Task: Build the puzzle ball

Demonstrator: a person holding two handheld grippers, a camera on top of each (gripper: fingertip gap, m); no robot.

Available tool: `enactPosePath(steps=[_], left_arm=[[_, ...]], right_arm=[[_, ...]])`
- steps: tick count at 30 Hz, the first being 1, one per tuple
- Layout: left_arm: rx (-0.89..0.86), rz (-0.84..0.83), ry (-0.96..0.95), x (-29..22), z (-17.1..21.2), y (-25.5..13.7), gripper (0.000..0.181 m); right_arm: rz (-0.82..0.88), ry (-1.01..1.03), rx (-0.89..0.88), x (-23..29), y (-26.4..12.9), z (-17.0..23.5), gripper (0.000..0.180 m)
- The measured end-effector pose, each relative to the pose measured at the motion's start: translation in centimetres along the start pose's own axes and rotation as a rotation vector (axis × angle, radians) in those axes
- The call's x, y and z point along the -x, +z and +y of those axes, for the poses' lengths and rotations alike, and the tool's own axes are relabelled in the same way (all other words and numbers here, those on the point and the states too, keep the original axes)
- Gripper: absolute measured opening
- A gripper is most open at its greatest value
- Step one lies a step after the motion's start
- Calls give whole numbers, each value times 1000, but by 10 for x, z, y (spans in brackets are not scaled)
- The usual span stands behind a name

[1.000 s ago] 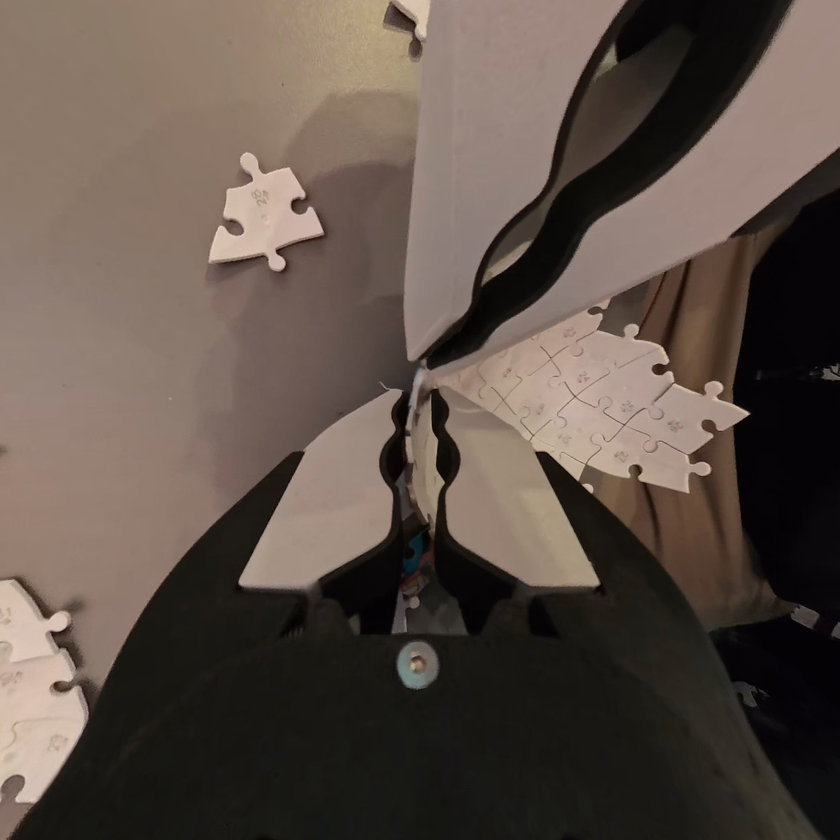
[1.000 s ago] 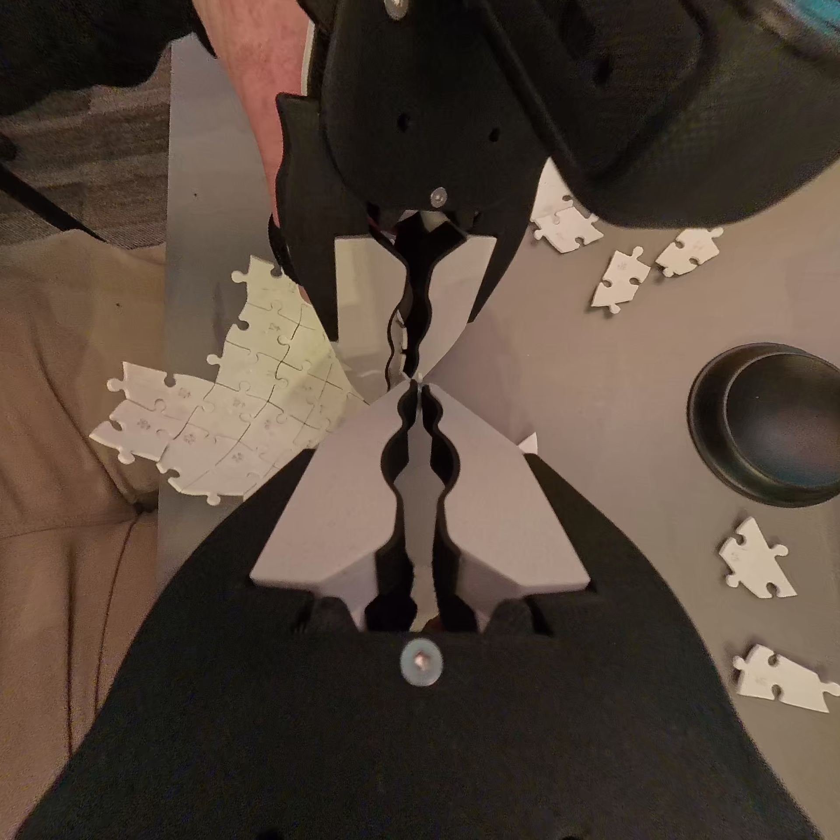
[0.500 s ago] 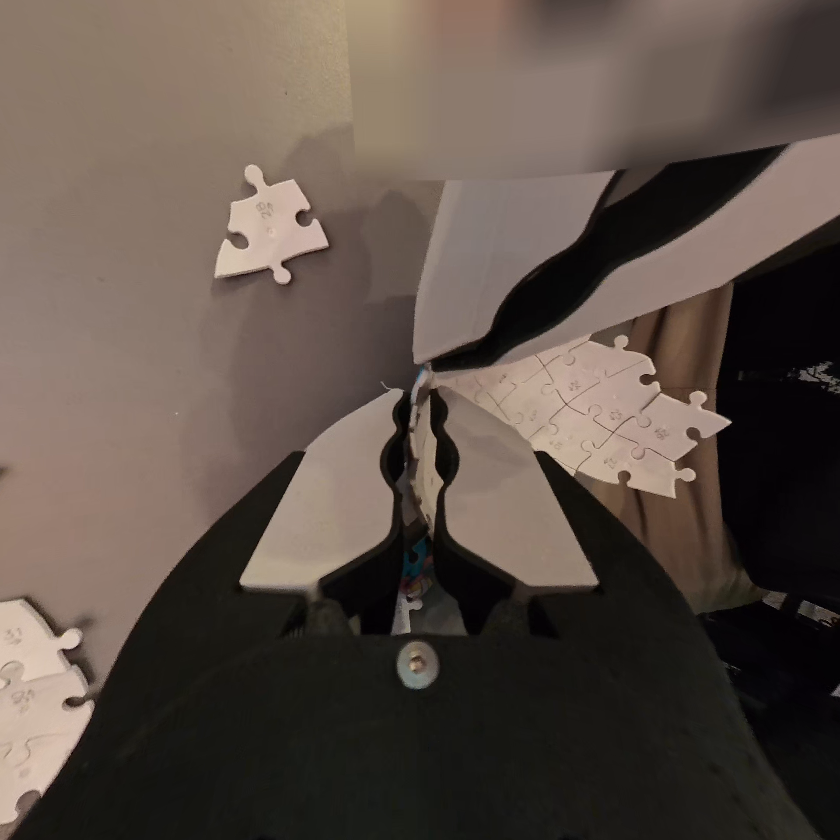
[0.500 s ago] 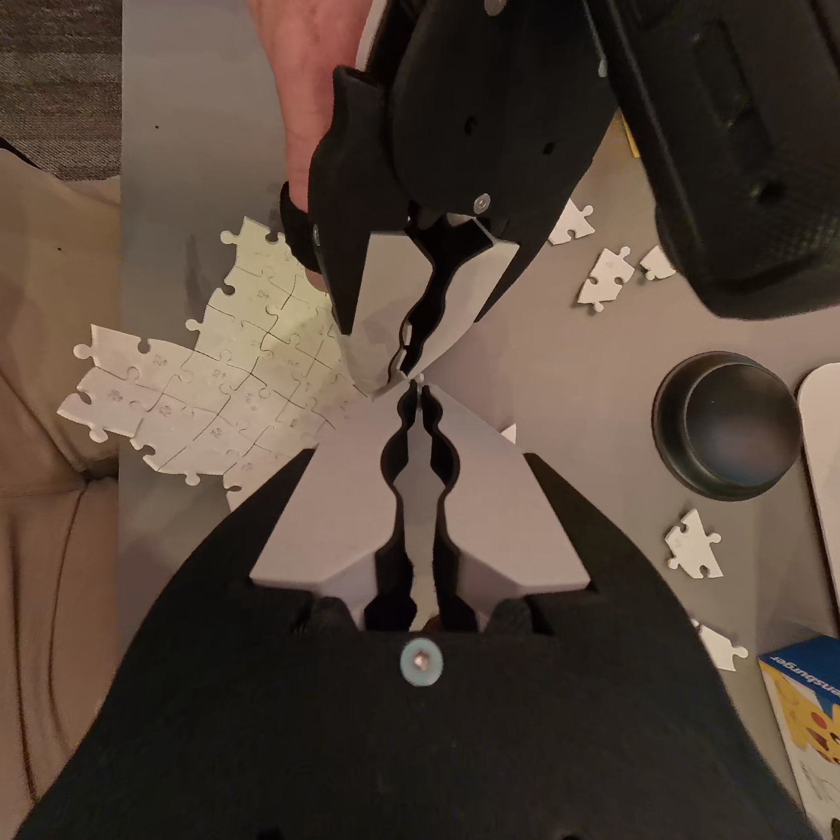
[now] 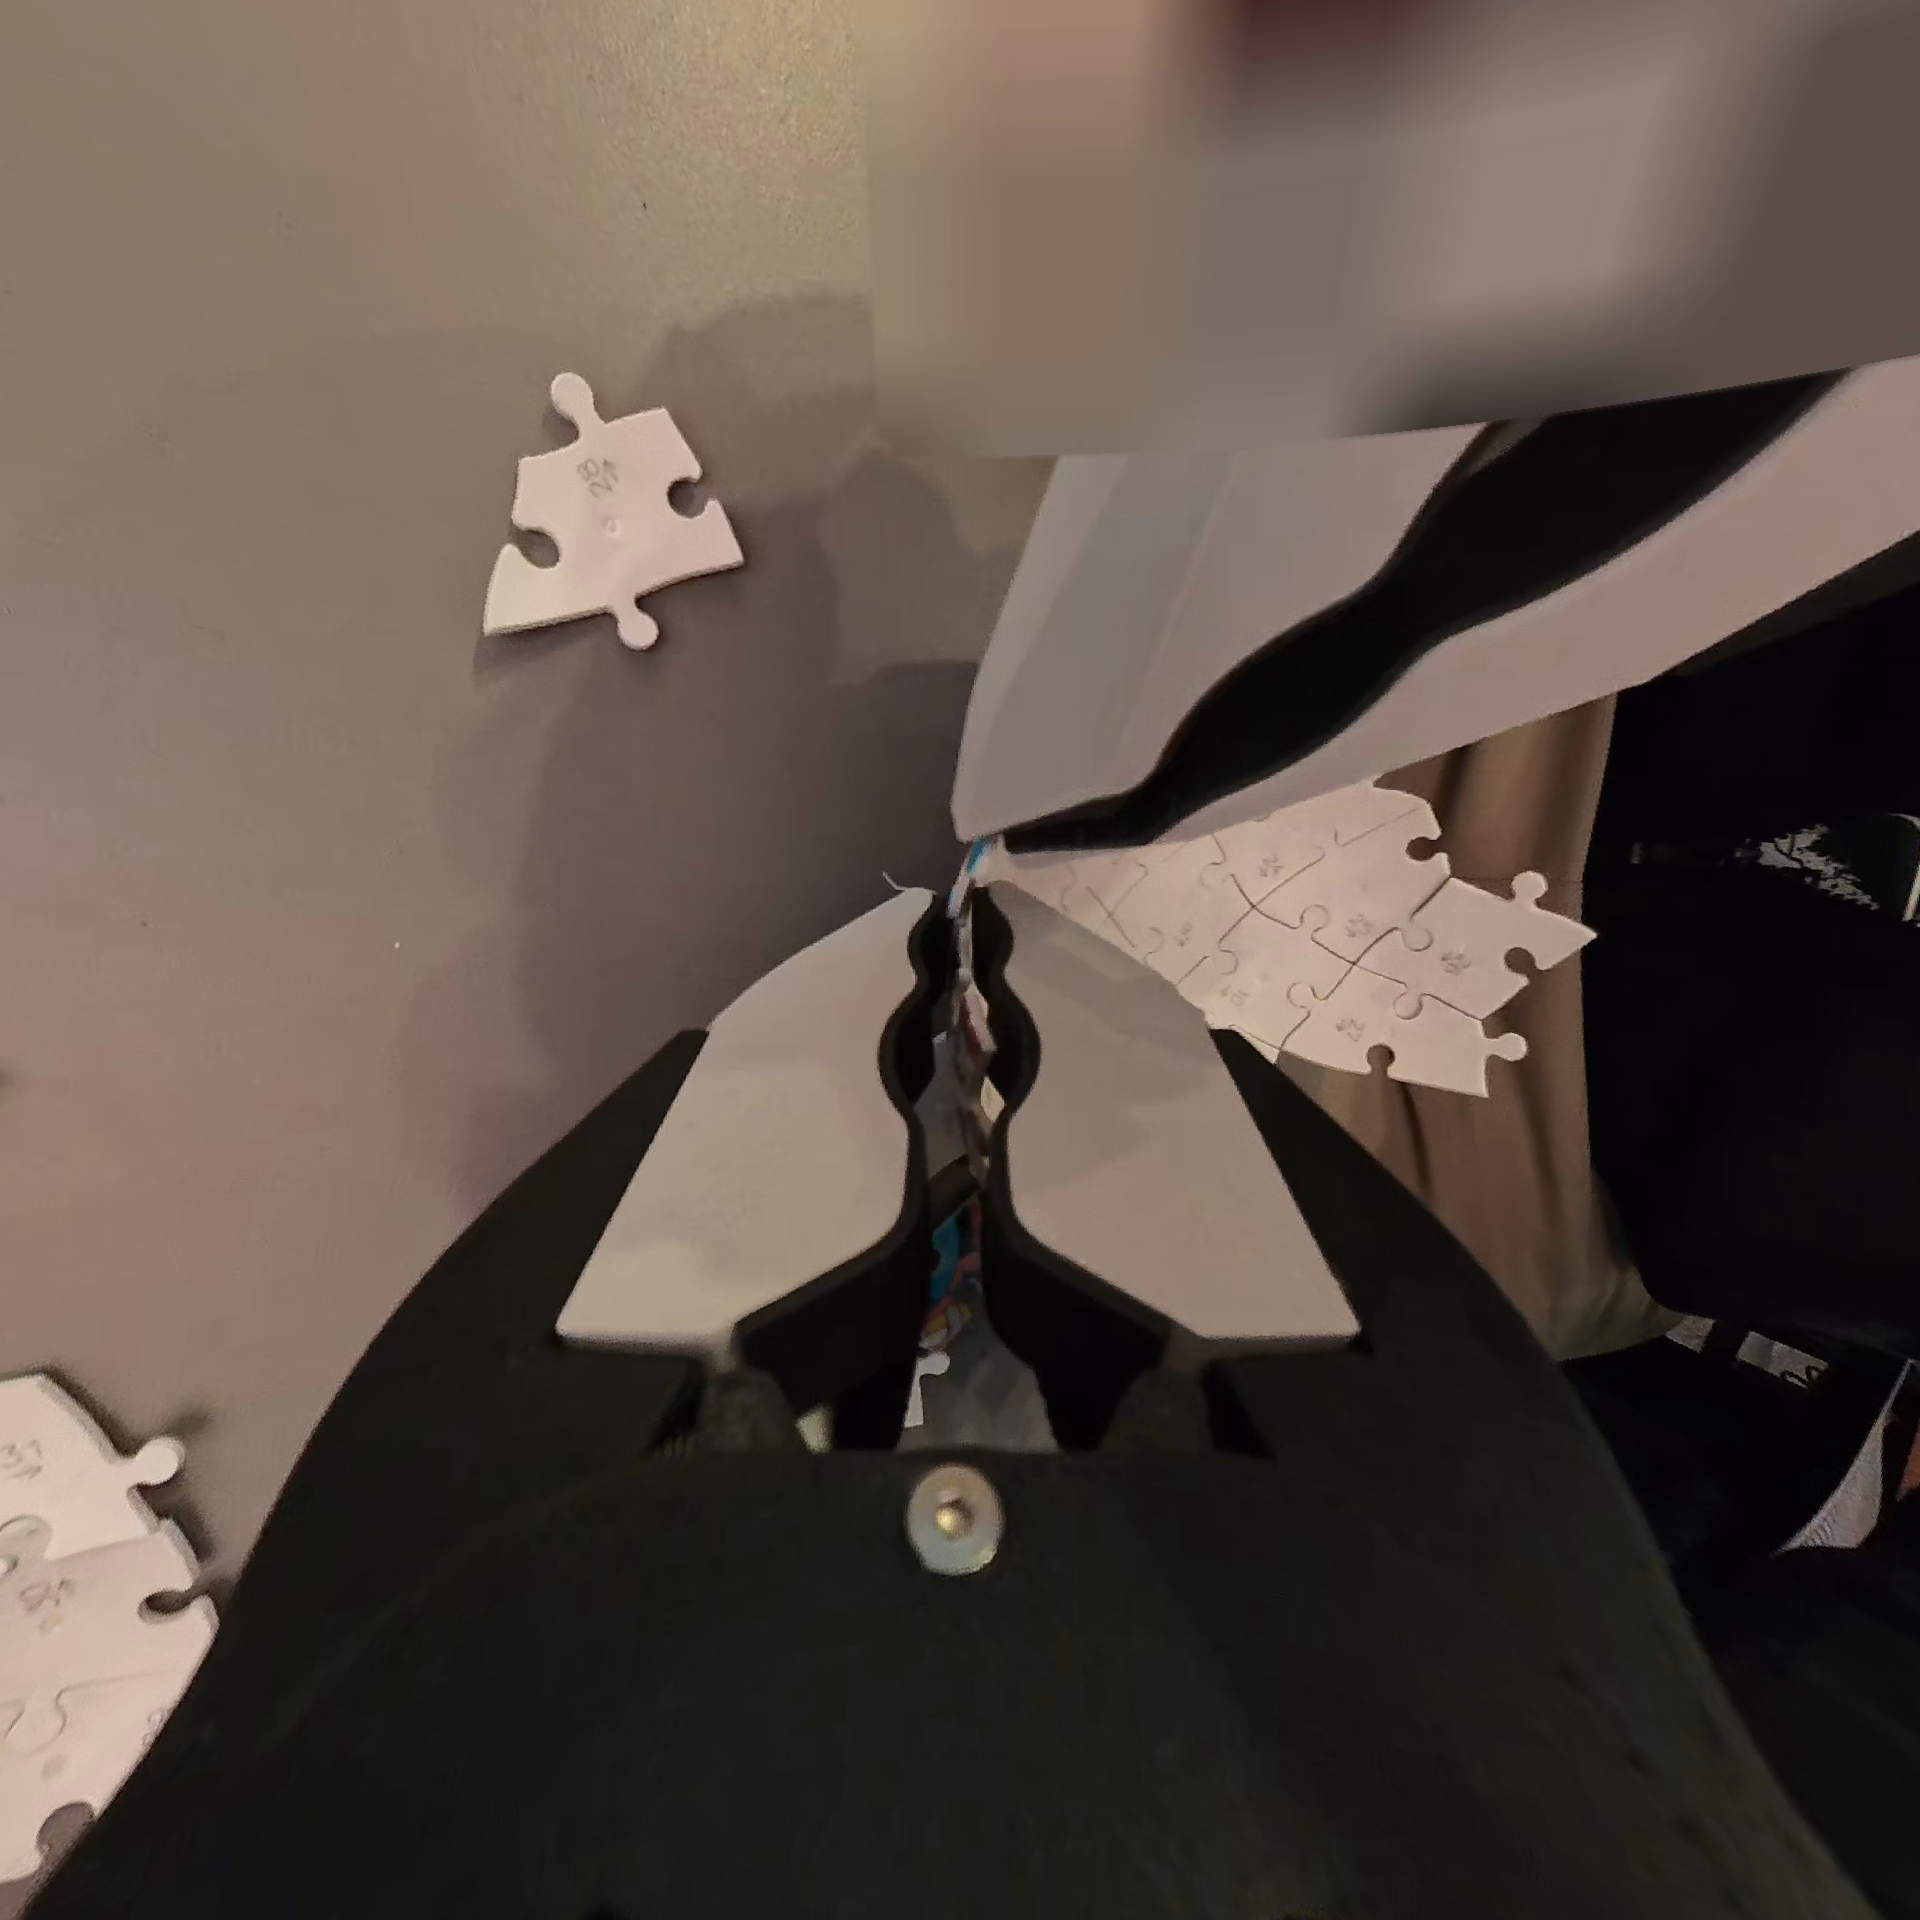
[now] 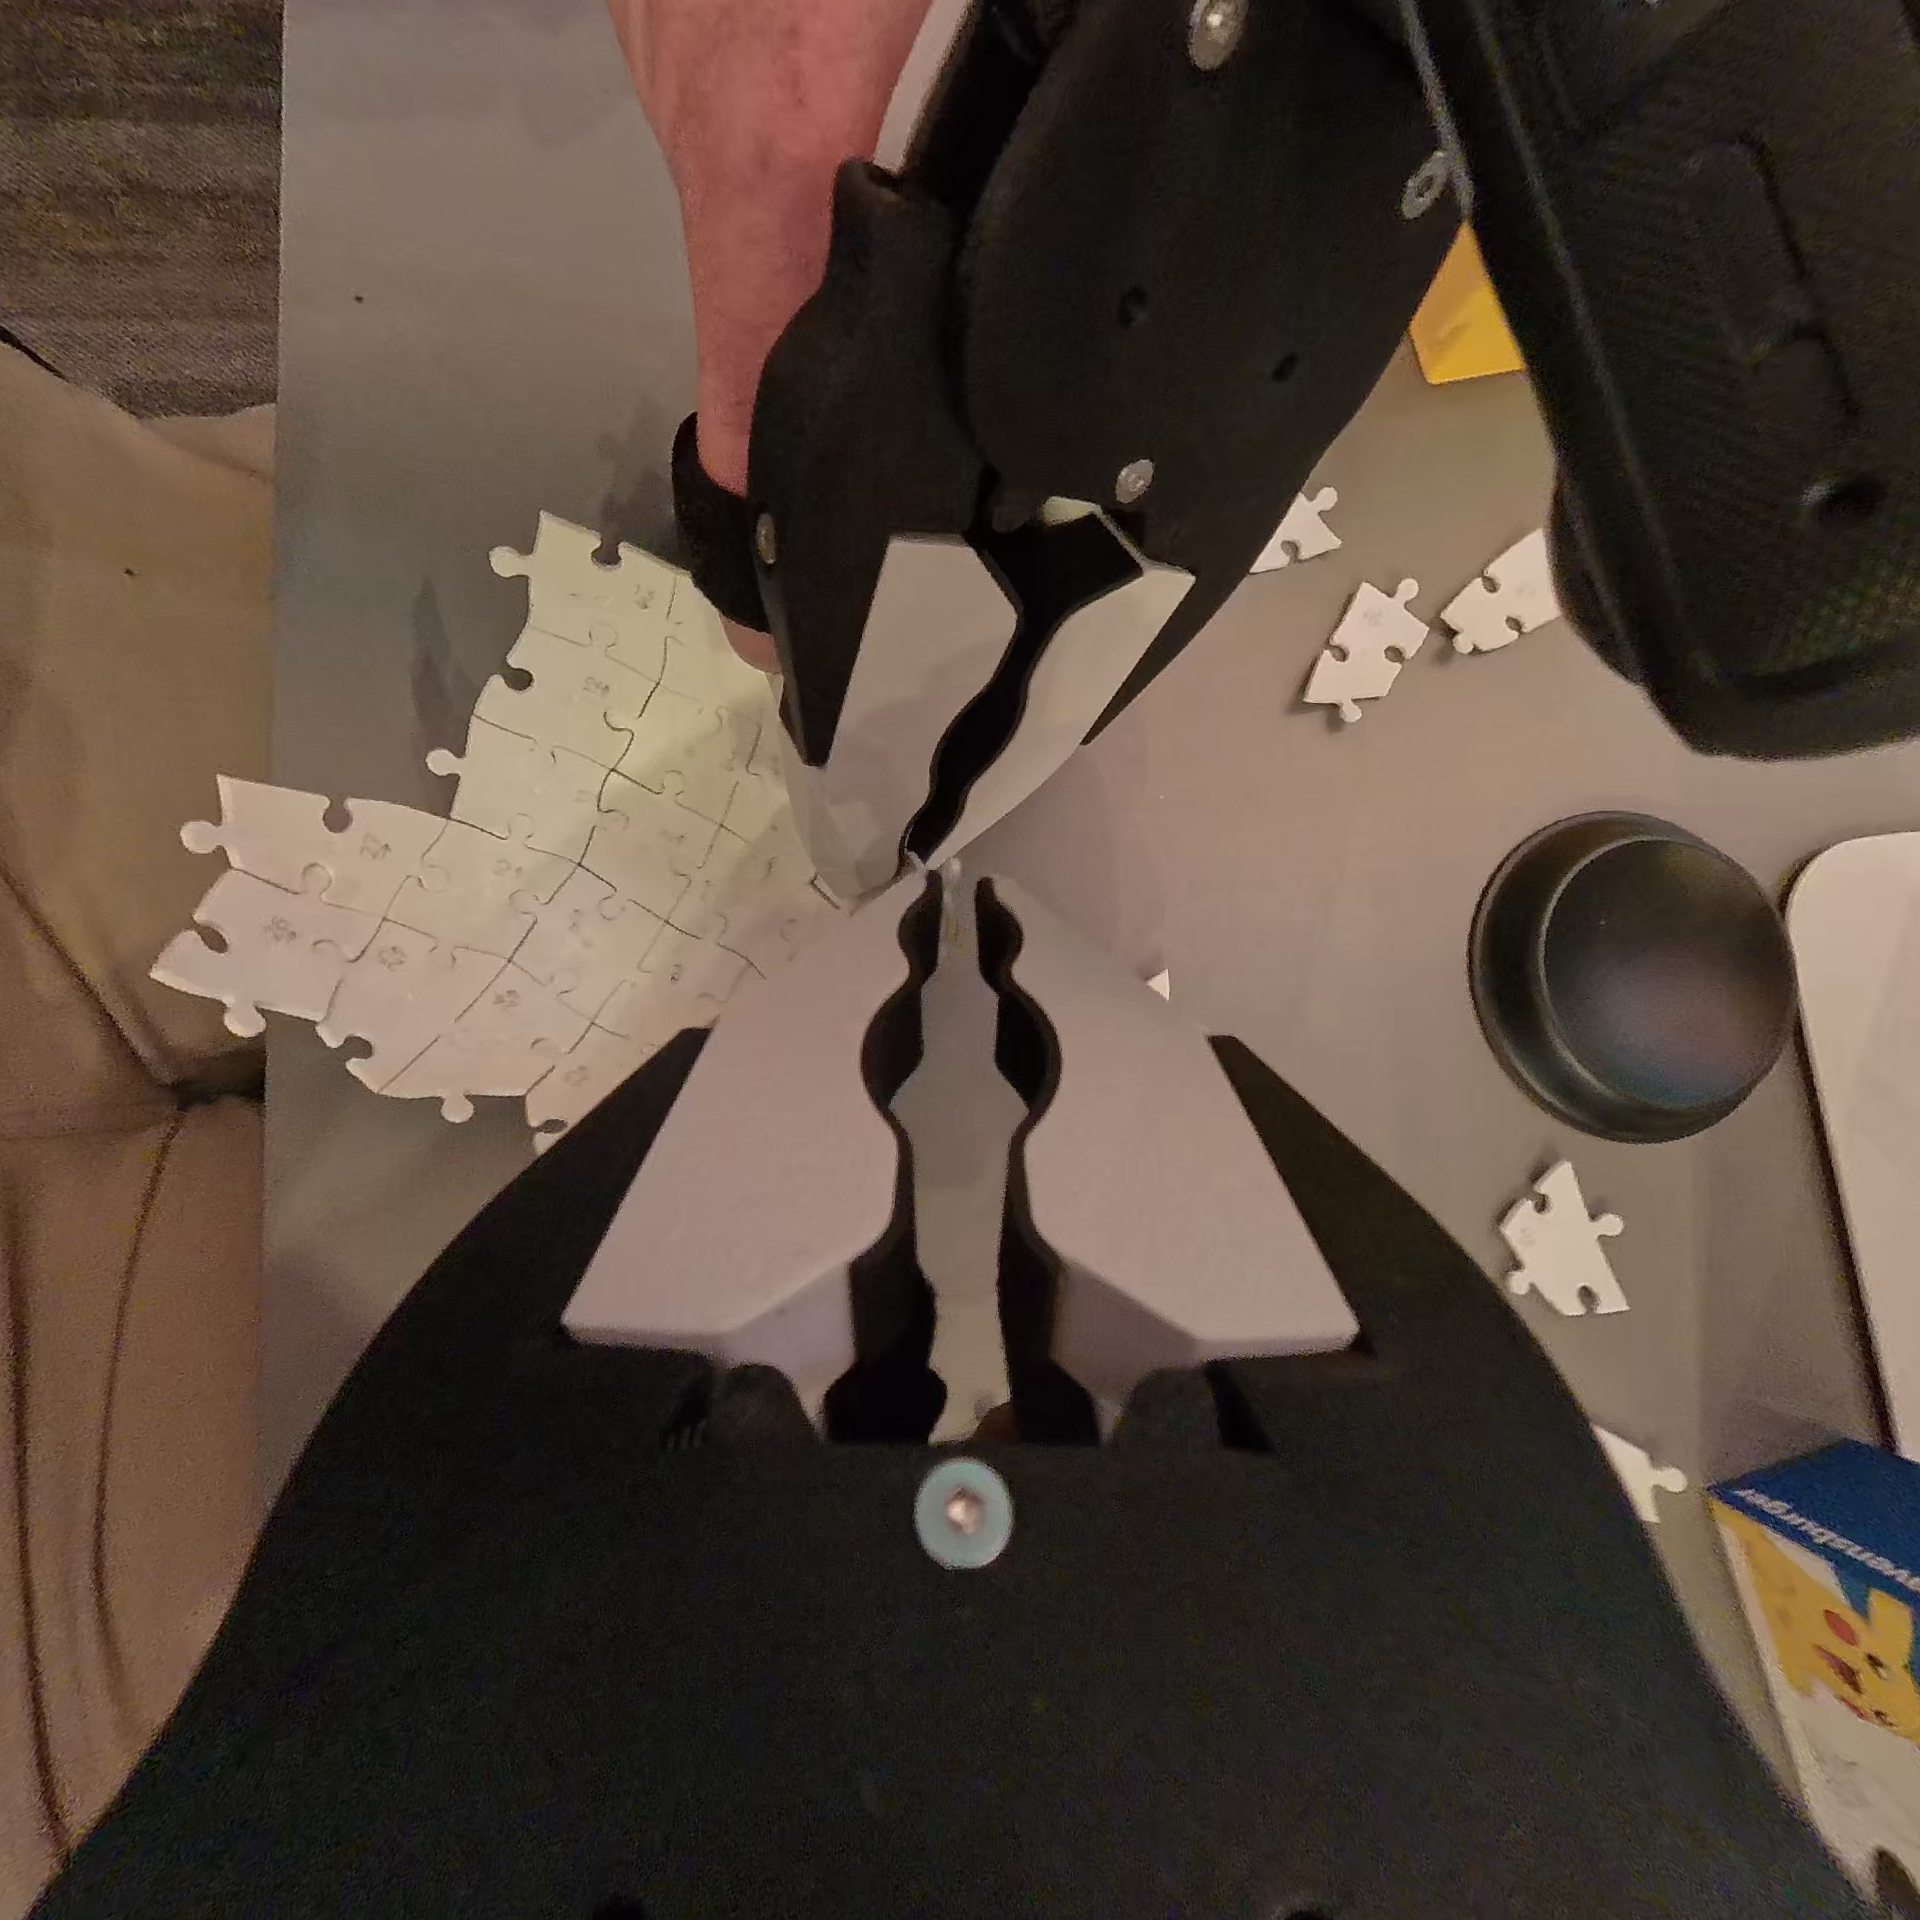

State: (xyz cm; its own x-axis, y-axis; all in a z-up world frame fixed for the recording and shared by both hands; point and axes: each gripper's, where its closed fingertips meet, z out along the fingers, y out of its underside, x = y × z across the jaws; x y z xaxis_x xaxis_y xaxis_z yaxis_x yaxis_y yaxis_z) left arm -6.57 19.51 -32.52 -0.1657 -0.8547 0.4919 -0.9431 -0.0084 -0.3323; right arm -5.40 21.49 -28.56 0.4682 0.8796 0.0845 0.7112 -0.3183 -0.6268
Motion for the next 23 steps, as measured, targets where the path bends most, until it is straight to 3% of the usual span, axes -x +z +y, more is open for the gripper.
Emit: enactPosePath(steps=[6, 9, 14, 23], left_arm=[[5, -9, -2, 0, 0, 0, 4], [8, -13, -4, 0, 0, 0, 4], [18, -31, 1, 0, -2, 0, 4], [28, -35, 7, 1, -2, 0, 4]], right_arm=[[-107, 151, 53, 8, -1, 10, 27], [-152, 206, 110, 14, 4, 20, 23], [-168, 246, 149, 16, 11, 26, 3], [-190, 294, 140, 16, 11, 25, 1]])
